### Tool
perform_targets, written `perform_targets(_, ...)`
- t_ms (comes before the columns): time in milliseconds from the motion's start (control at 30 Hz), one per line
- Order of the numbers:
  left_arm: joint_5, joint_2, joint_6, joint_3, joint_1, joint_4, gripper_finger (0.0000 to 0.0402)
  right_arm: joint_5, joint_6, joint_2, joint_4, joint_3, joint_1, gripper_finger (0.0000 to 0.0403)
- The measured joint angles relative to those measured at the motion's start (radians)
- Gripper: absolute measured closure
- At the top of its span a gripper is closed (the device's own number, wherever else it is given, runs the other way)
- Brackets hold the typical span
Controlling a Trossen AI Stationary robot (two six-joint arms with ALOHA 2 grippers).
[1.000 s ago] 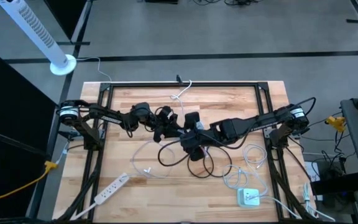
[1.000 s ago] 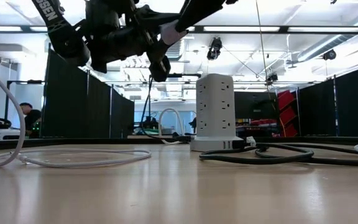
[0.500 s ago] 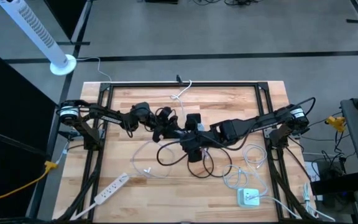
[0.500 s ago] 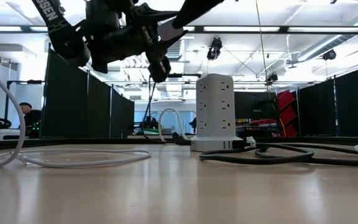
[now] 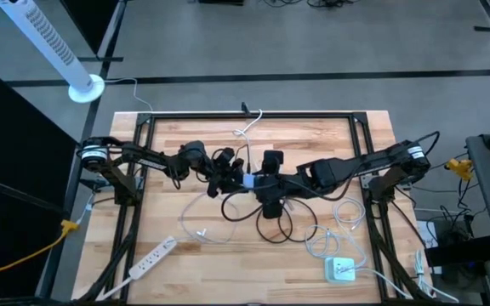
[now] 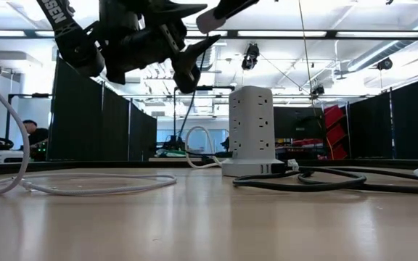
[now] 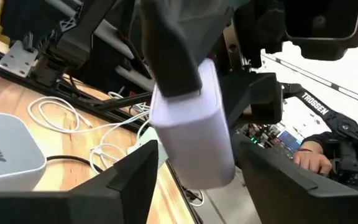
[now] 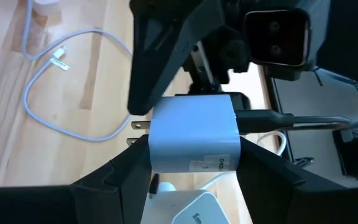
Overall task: Plug in charger cables
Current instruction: Insert the purple charger adapter into the top white outlet extension
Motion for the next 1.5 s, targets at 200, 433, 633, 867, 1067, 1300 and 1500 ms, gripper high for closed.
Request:
perform_targets(200, -0.022, 0.0, 0.007, 0.021, 0.0, 0.002, 0.0242, 0.001, -0.003, 0.001, 0.002, 0.0, 0.002, 0.021)
perform_targets(433, -0.027, 0.001, -0.013, 0.028, 0.0, -0.021, 0.0271, 0.005, -0.039, 0.001, -0.004, 0.0, 0.005, 0.021)
perform_targets(633, -0.013, 0.001, -0.001, 0.029, -0.001, -0.035, 0.0271, -0.021, -0.035, 0.001, -0.009, 0.0, 0.005, 0.021)
perform_targets(867, 0.149, 0.002, 0.011, 0.036, 0.0, -0.048, 0.0277, -0.104, -0.131, -0.005, 0.002, 0.026, 0.024, 0.021)
perform_targets(1067, 0.236, 0.005, 0.042, 0.027, -0.001, -0.205, 0.0282, -0.125, -0.232, -0.014, 0.005, 0.04, 0.038, 0.0145)
perform_targets(1300, 0.176, 0.005, 0.087, 0.029, -0.002, -0.291, 0.0282, -0.118, -0.196, -0.007, -0.016, 0.036, 0.026, 0.017)
perform_targets(1500, 0.177, 0.004, 0.089, 0.03, -0.006, -0.274, 0.0282, -0.092, -0.107, 0.02, -0.042, 0.035, 0.009, 0.0236)
